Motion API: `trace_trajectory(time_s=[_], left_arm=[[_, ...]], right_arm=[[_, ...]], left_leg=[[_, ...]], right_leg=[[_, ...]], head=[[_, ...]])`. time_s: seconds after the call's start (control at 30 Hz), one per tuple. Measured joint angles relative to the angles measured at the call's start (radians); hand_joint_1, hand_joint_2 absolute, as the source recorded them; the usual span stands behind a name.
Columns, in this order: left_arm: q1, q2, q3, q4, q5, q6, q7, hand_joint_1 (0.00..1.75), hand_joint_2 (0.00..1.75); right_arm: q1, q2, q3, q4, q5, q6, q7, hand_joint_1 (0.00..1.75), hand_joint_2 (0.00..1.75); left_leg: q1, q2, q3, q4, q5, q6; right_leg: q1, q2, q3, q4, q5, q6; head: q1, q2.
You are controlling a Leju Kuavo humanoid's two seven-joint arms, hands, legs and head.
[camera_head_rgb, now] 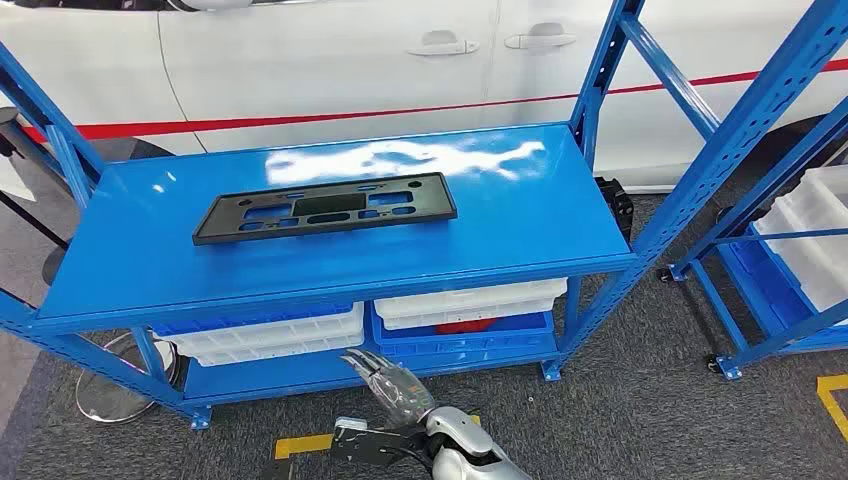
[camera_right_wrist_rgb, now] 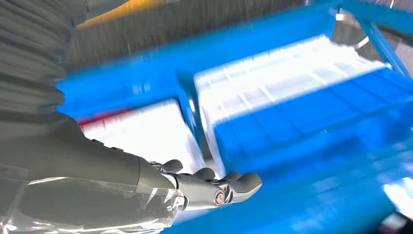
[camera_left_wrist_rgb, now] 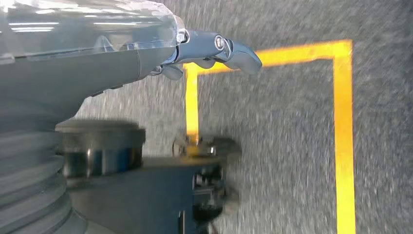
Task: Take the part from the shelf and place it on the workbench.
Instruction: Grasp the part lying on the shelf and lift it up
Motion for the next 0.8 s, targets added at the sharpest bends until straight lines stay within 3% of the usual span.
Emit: trace_trajectory(time_s=[0.2,0.33,0.4,0.47,0.53,0.67,0.8], left_arm=[[-0.003,0.001,-0.036,0.0,-0.011,0.017,0.003,0.0,1.75],[-0.002,0.003,-0.035,-0.006,-0.091,0.085,-0.008,0.0,1.75],[0.009,0.003,0.029,-0.032,-0.26,0.101,-0.039,0.0,1.75],[0.017,0.0,0.145,-0.076,-0.473,0.105,-0.066,0.0,1.75],[0.011,-0.004,0.258,-0.106,-0.585,0.107,-0.071,0.0,1.75],[-0.006,-0.012,0.401,-0.112,-0.582,0.107,-0.073,0.0,1.75],[-0.012,-0.015,0.449,-0.112,-0.586,0.107,-0.059,0.0,1.75]], right_arm=[[0.001,-0.001,0.0,-0.067,0.018,-0.004,0.008,0.0,1.75],[-0.001,-0.004,-0.003,-0.115,0.065,-0.003,0.015,0.0,1.75],[-0.008,-0.005,-0.011,-0.143,0.073,0.018,0.027,0.0,1.75],[-0.024,-0.005,-0.024,-0.164,0.062,0.054,0.039,0.0,1.75],[-0.046,-0.001,-0.037,-0.174,0.025,0.103,0.044,0.0,1.75],[-0.077,0.015,-0.052,-0.168,-0.032,0.156,0.043,0.0,1.75],[-0.107,0.025,-0.053,-0.127,-0.002,0.122,0.039,0.0,1.75]], left_leg=[[0.0,0.0,0.0,0.0,0.0,0.0],[0.0,0.0,0.0,0.0,0.0,0.0],[0.0,0.0,0.0,0.0,0.0,0.0],[0.0,0.0,0.0,0.001,0.0,0.0],[0.0,0.0,0.0,0.001,0.0,0.0],[0.0,0.0,0.001,0.001,0.0,0.0],[0.0,0.0,0.0,0.001,0.0,0.0]], right_leg=[[0.0,0.0,0.0,0.0,0.0,0.0],[0.0,0.0,0.0,0.0,0.0,0.0],[0.0,0.0,0.0,0.0,0.0,0.0],[0.0,0.0,0.0,0.0,0.0,0.0],[0.0,0.0,0.0,0.0,0.0,0.0],[0.0,0.0,0.001,0.0,0.0,0.0],[0.0,0.0,0.001,0.0,0.0,0.0]], head=[[0.0,0.0],[0.0,0.0],[0.0,0.0],[0.0,0.0],[0.0,0.0],[0.0,0.0],[0.0,0.0]])
